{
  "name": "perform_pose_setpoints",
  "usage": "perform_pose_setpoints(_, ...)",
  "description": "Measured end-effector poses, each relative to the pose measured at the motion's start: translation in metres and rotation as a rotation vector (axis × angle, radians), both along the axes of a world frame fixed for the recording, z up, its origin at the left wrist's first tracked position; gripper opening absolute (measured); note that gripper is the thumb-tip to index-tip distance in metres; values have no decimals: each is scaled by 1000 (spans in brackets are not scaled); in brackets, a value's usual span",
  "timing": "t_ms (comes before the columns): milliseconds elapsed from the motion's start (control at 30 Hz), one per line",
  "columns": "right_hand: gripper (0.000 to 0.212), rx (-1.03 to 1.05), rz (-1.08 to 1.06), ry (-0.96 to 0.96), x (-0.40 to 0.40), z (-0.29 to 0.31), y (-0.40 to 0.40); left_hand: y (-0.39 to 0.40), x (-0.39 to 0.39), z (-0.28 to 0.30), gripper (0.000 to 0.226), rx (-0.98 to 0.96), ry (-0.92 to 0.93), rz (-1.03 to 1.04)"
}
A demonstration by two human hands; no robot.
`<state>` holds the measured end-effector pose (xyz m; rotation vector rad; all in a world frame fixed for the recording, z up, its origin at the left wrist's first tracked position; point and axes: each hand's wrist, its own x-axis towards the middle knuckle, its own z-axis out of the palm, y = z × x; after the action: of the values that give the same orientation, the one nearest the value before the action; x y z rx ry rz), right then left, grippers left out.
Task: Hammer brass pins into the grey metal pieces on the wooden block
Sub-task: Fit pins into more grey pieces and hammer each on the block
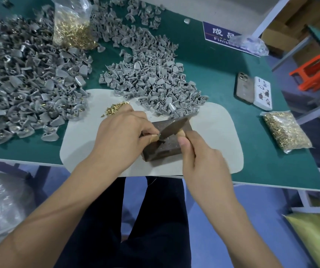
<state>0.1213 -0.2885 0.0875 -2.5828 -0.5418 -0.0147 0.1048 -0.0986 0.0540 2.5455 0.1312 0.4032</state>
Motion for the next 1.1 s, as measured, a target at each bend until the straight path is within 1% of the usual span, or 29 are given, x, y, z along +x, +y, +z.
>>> perform_pose_setpoints(33,45,-52,17,37,-2,-3,0,0,0,0,11,1,3,0)
perform_pose_setpoints(100,43,-26,13,-25,0,-3,-4,1,0,-1,12,-2,-1,9)
perform_pose_setpoints(200,41,209,-73,-172,1,0,-11,1,0,-1,12,-10,1,8)
perform_pose_setpoints(233,41,237,-79,-185,0,-1,-9,1,0,-2,12,-12,1,11)
perform_pose_setpoints(267,40,197,-71,-164,-2,-3,-5,1,0,-2,11,-14,3,11)
perform_pose_setpoints(333,42,9,-29,-50,-6,-7,2,1,-1,-3,11,-13,2,12)
perform_pose_setpoints(367,44,-44,-21,-12,-7,-10,2,1,-1,-3,10,-11,3,11)
perform_pose_setpoints(400,46,-47,-27,-12,-7,-10,1,1,-1,-3,10,-9,3,10)
perform_pose_setpoints(533,40,190,-120,-165,-4,-3,-5,1,-1,-2,8,-1,-3,14)
perform_pose_setpoints(567,38,204,-114,-181,-5,-4,-3,1,-1,-3,8,1,-4,18)
perform_pose_setpoints(600,38,155,-90,-161,-6,-5,0,1,-1,-3,9,6,-5,17)
perform_pose_setpoints(667,41,-23,-19,-65,-9,-9,2,2,-1,-3,9,26,-7,9)
perform_pose_setpoints(700,42,-60,-17,-38,-10,-11,0,3,-1,-3,9,34,-3,6)
perform_pose_setpoints(767,39,0,-97,-50,-5,-13,-7,4,0,-2,10,43,5,6)
perform_pose_setpoints(833,34,44,-232,-107,7,-18,-17,3,0,-3,8,42,14,13)
perform_pose_setpoints(933,31,-96,-388,-164,35,-29,-33,-5,-4,-7,3,-36,17,43)
perform_pose_setpoints(1033,33,-197,-461,-90,56,-43,-47,-13,-10,-13,4,-106,4,68)
perform_pose_setpoints(1100,32,-251,-467,-34,60,-50,-51,-17,-14,-18,5,-134,6,85)
